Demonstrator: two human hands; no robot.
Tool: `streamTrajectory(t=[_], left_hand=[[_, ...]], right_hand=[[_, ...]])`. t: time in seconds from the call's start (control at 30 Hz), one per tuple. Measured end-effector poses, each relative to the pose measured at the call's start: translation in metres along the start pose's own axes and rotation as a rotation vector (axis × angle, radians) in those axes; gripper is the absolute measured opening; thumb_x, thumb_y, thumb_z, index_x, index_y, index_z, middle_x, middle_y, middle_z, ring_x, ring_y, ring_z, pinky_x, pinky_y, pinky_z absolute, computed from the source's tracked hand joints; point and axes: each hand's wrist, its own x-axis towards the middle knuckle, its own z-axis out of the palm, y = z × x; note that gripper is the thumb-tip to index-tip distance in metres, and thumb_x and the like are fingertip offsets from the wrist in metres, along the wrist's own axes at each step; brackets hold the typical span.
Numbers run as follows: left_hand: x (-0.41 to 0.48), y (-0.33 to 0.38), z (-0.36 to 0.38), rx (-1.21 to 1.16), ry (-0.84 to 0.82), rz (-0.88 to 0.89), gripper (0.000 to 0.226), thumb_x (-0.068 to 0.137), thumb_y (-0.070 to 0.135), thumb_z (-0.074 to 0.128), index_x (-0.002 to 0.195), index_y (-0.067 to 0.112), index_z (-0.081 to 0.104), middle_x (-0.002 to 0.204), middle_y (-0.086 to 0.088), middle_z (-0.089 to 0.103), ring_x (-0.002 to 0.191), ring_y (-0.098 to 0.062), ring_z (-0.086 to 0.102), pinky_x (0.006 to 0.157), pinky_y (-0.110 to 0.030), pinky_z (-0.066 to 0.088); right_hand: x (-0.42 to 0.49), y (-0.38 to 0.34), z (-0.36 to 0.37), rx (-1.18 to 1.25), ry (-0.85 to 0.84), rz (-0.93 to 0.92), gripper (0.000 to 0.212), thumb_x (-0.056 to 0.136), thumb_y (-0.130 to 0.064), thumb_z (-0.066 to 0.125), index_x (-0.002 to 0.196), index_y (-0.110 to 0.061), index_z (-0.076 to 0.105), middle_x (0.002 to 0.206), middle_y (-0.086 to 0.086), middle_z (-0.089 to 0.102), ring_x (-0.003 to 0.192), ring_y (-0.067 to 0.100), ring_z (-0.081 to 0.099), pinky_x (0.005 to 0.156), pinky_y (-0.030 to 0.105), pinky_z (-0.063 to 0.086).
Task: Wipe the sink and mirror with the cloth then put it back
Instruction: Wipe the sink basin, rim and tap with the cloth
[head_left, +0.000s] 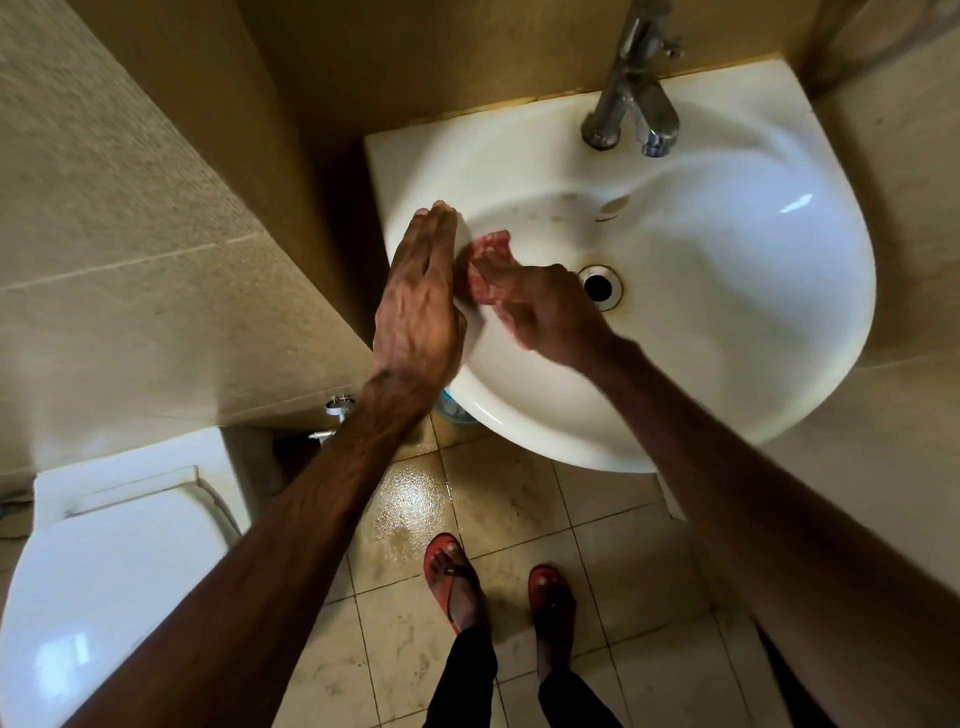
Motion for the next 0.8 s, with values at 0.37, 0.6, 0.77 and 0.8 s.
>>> streamTrajectory(t=[0.37,0.6,0.77,0.8], left_hand=[[-0.002,-0.001,-0.002,0.048,-0.030,-0.028,0.087,0.069,-0.022,0.029,0.152,0.004,0.033,0.160,-0.011,0.033,0.152,-0.023,0.022,0.123,-0.036,0.025],[-0.005,0.000,-0.005,0.059,-0.039,-0.036,0.084,0.071,-0.021,0.031,0.151,0.006,0.036,0.159,-0.010,0.035,0.151,-0.023,0.024,0.123,-0.036,0.025],[-0.006,0.001,-0.005,0.095,-0.032,-0.051,0.083,0.072,-0.022,0.033,0.149,0.007,0.040,0.158,-0.008,0.036,0.151,-0.022,0.026,0.122,-0.035,0.027],[-0.007,0.002,-0.005,0.105,-0.031,-0.054,0.082,0.072,-0.021,0.032,0.149,0.007,0.040,0.158,-0.008,0.036,0.151,-0.022,0.025,0.123,-0.035,0.027]], right_hand=[[-0.058,-0.002,-0.029,0.107,-0.455,0.174,0.053,0.094,-0.024,0.065,0.143,-0.040,0.055,0.127,0.004,0.073,0.092,0.019,0.073,0.091,0.038,0.058],[-0.136,-0.022,-0.044,0.449,-0.393,-0.008,0.052,0.100,-0.041,0.061,0.149,-0.023,0.052,0.159,-0.006,0.044,0.151,0.002,0.031,0.127,0.035,0.028],[-0.159,-0.024,-0.023,0.136,-0.063,-0.209,0.042,0.100,-0.025,0.064,0.140,-0.017,0.063,0.153,0.000,0.053,0.145,0.008,0.044,0.124,0.031,0.032],[-0.161,-0.024,-0.020,0.070,-0.049,-0.213,0.049,0.100,-0.029,0.062,0.146,-0.016,0.056,0.157,0.001,0.048,0.147,0.011,0.042,0.124,0.030,0.030]])
